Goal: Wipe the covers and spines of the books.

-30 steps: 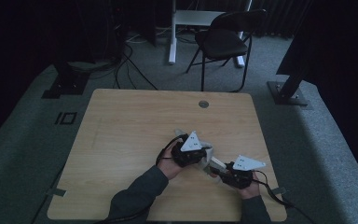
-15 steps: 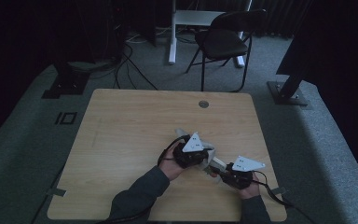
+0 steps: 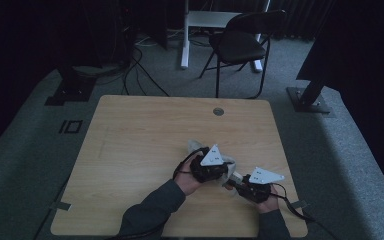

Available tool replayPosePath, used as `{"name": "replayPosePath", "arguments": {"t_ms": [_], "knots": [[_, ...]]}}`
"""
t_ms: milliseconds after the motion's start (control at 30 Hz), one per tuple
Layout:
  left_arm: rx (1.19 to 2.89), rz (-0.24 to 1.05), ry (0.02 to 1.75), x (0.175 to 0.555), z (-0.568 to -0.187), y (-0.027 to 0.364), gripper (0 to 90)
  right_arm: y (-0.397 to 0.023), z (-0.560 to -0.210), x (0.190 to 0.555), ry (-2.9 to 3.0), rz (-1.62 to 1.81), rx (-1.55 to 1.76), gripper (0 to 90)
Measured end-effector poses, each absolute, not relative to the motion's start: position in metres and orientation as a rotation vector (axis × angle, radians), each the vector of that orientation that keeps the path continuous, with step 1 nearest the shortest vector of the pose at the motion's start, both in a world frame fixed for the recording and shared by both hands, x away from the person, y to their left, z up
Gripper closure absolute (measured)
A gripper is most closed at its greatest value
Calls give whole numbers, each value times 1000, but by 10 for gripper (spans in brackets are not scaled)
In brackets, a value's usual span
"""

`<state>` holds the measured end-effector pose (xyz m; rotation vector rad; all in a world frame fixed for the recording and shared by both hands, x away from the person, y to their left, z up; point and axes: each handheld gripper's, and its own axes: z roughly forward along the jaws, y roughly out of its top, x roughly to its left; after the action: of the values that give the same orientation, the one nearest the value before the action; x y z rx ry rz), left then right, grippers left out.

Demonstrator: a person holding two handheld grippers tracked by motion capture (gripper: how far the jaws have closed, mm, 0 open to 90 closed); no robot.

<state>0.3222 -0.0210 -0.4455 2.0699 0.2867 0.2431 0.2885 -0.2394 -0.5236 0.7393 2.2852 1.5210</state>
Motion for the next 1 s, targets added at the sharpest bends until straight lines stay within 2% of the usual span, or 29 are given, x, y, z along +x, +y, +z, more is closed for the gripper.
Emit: {"name": "replayPosePath", "arguments": {"t_ms": [1000], "knots": [[2066,201,231,312,-447,-40,866,-239,-524,288,2282,1519,733,783]]}}
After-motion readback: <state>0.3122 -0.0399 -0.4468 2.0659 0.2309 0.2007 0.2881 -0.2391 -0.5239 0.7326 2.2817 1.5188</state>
